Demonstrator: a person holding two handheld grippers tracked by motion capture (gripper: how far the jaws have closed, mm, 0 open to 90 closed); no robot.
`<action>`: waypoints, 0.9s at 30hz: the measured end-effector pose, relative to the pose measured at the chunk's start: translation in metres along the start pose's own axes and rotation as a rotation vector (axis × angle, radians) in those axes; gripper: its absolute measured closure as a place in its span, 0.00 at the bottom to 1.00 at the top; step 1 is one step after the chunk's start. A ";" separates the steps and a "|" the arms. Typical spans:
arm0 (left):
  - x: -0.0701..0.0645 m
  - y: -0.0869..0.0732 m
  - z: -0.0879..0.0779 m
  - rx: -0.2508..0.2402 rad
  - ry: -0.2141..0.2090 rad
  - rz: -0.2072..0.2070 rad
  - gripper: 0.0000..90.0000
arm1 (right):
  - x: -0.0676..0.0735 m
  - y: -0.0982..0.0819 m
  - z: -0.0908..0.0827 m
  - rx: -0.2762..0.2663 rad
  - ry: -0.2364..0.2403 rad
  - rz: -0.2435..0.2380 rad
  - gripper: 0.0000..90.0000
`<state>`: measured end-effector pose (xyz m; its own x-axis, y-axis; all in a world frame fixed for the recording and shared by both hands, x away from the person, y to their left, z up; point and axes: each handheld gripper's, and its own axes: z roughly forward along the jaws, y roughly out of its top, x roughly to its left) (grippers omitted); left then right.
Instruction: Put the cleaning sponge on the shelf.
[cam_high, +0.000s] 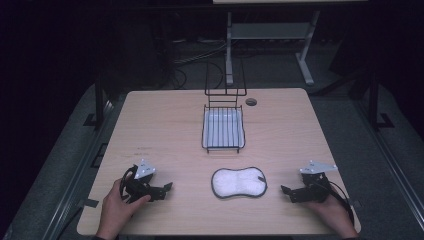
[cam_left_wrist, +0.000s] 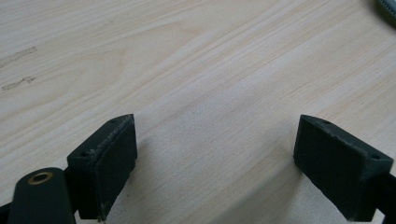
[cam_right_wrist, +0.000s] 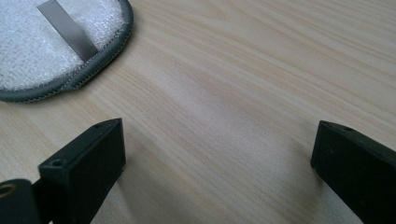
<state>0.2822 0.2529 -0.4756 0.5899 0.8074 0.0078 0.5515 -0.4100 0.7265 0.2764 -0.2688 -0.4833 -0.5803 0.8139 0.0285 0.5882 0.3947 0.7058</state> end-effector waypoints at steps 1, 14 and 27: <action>0.000 0.000 0.000 0.000 0.000 0.000 0.14 | 0.000 0.000 0.000 0.000 0.000 0.000 0.03; 0.000 0.000 0.000 0.000 0.000 0.000 0.14 | 0.014 0.012 -0.021 -0.058 0.032 -0.040 0.68; 0.000 0.000 0.000 0.000 0.000 0.001 0.14 | 0.040 0.027 -0.022 -0.066 0.180 -0.071 1.00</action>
<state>0.2822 0.2529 -0.4756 0.5901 0.8073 0.0085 0.5511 -0.4105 0.7265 0.2566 -0.2347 -0.4469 -0.7137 0.6933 0.0993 0.5076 0.4143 0.7554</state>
